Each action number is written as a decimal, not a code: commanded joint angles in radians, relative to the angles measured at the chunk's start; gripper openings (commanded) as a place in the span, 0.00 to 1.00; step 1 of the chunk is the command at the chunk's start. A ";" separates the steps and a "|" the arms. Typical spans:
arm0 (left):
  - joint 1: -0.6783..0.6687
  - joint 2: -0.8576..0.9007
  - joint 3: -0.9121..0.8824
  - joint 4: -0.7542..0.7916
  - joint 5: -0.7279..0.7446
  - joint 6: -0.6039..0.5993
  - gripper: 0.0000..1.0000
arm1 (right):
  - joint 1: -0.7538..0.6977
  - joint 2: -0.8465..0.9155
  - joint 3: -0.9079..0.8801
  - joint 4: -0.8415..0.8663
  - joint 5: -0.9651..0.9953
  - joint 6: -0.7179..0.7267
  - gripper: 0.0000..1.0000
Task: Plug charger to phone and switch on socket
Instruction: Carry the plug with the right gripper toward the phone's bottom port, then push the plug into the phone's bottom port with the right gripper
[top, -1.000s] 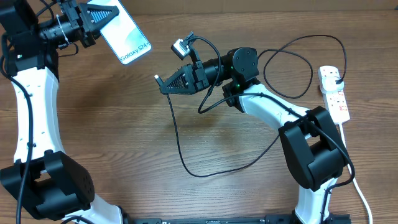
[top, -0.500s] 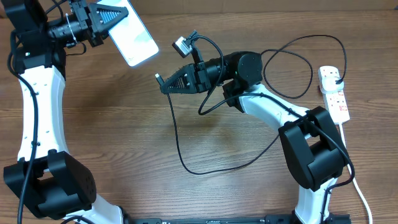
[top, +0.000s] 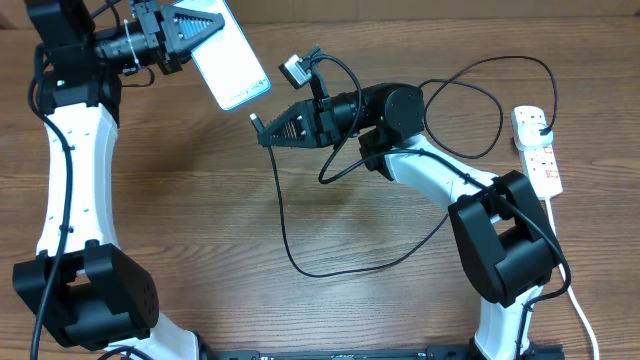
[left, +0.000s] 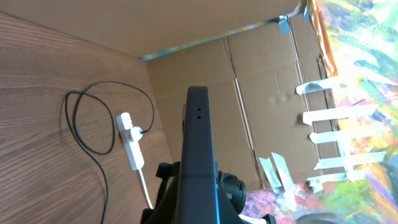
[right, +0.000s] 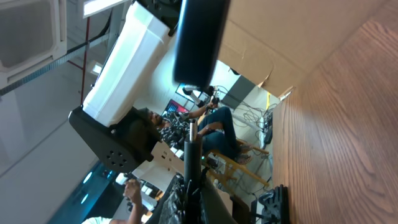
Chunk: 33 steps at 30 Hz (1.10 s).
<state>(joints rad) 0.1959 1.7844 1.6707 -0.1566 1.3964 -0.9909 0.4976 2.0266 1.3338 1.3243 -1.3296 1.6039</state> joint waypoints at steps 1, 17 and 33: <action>-0.009 -0.012 0.016 0.003 0.030 0.027 0.04 | -0.018 -0.006 0.010 0.011 0.020 0.004 0.04; -0.028 -0.011 0.015 -0.004 0.037 0.049 0.04 | -0.028 -0.006 0.010 0.033 0.035 0.001 0.04; -0.042 -0.011 0.015 -0.027 0.037 0.049 0.04 | -0.028 -0.006 0.010 0.033 0.050 0.001 0.04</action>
<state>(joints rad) 0.1696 1.7844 1.6707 -0.1871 1.4033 -0.9615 0.4774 2.0266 1.3338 1.3491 -1.3003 1.6035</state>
